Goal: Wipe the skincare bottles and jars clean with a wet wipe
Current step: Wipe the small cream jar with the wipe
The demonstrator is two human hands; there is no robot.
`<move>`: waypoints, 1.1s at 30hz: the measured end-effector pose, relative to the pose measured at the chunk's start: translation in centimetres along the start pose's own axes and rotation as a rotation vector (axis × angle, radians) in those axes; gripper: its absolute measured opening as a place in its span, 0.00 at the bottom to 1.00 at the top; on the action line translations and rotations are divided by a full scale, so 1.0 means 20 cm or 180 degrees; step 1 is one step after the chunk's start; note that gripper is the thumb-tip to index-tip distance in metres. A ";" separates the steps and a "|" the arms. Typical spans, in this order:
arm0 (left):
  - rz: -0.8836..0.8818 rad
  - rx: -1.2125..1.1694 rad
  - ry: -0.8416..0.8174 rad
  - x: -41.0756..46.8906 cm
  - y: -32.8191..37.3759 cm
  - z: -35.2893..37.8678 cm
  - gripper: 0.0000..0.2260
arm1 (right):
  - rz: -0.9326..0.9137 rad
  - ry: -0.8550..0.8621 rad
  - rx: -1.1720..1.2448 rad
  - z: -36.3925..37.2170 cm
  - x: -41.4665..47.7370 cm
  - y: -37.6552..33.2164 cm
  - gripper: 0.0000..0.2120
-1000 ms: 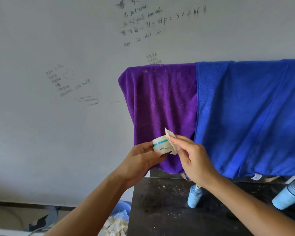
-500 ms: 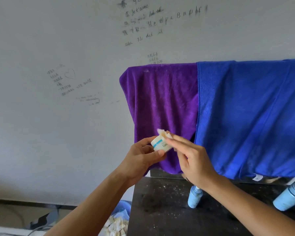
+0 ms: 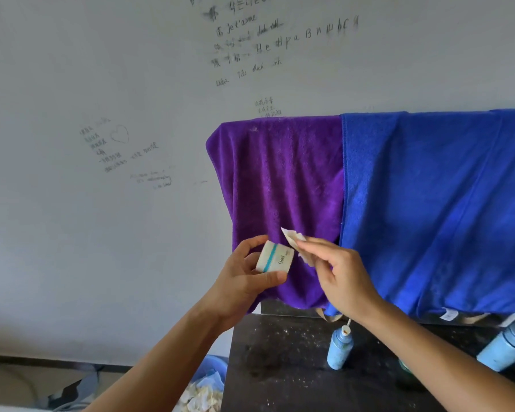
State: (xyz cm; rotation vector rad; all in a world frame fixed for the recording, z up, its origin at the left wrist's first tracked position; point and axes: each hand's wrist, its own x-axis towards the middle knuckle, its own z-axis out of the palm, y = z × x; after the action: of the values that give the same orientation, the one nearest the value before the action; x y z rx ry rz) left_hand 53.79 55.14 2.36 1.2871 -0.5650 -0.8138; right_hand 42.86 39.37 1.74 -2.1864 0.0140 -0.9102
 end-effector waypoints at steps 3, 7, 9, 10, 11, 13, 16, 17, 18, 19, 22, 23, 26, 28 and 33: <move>0.0089 0.0210 -0.0033 0.03 0.02 -0.01 0.28 | -0.0160 0.0199 0.0075 -0.01 0.00 -0.06 0.22; 0.0277 0.0158 -0.0104 0.05 0.03 0.01 0.23 | -0.0372 0.0086 -0.0138 0.06 -0.04 -0.05 0.22; 0.0313 0.0148 -0.0057 0.05 0.03 0.00 0.24 | -0.0145 -0.0027 -0.0162 0.05 -0.05 0.00 0.25; 0.0313 0.0179 -0.0036 0.05 0.03 0.00 0.25 | 0.0031 -0.0035 -0.0152 0.03 -0.05 0.02 0.26; 0.0295 0.0236 -0.0015 0.05 0.03 -0.01 0.26 | 0.0139 0.0013 -0.0148 0.01 -0.04 0.03 0.26; 0.0263 0.0402 0.0081 0.05 0.02 -0.01 0.27 | 0.0076 0.0251 -0.0152 -0.03 -0.03 0.03 0.21; 0.0304 0.0584 0.0155 0.06 0.02 0.00 0.27 | -0.0215 0.0555 -0.0208 -0.05 0.00 -0.04 0.17; 0.0363 0.0556 0.0160 0.06 0.02 0.00 0.27 | -0.0272 0.0598 -0.0254 -0.04 -0.01 -0.06 0.17; 0.0419 0.0493 0.0146 0.06 0.02 0.00 0.28 | -0.0339 0.0618 -0.0312 -0.03 -0.02 -0.08 0.17; 0.0452 0.0421 0.0118 0.06 0.02 0.01 0.28 | -0.0425 0.0593 -0.0370 -0.01 -0.04 -0.09 0.18; 0.0521 0.0370 0.0022 0.05 0.01 0.02 0.25 | -0.0757 0.0411 -0.0551 0.05 -0.10 -0.10 0.15; 0.0534 0.0363 -0.0013 0.04 0.01 0.02 0.24 | -0.0837 0.0348 -0.0643 0.06 -0.11 -0.08 0.14; 0.0510 0.0377 -0.0108 0.03 -0.01 0.01 0.26 | -0.0771 0.0099 -0.0844 0.02 -0.08 -0.01 0.15; 0.0496 0.0534 -0.0111 0.02 -0.02 0.00 0.27 | -0.0536 0.0051 -0.0816 -0.02 -0.05 0.02 0.17; 0.0623 0.0816 -0.0131 0.00 -0.02 0.02 0.27 | -0.0661 0.0269 -0.0722 -0.03 -0.06 -0.08 0.18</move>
State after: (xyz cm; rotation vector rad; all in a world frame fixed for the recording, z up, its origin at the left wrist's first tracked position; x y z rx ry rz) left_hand 53.40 54.89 2.02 1.4239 -0.8354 -0.6199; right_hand 41.21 40.43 2.35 -2.3891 -0.0737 -1.1660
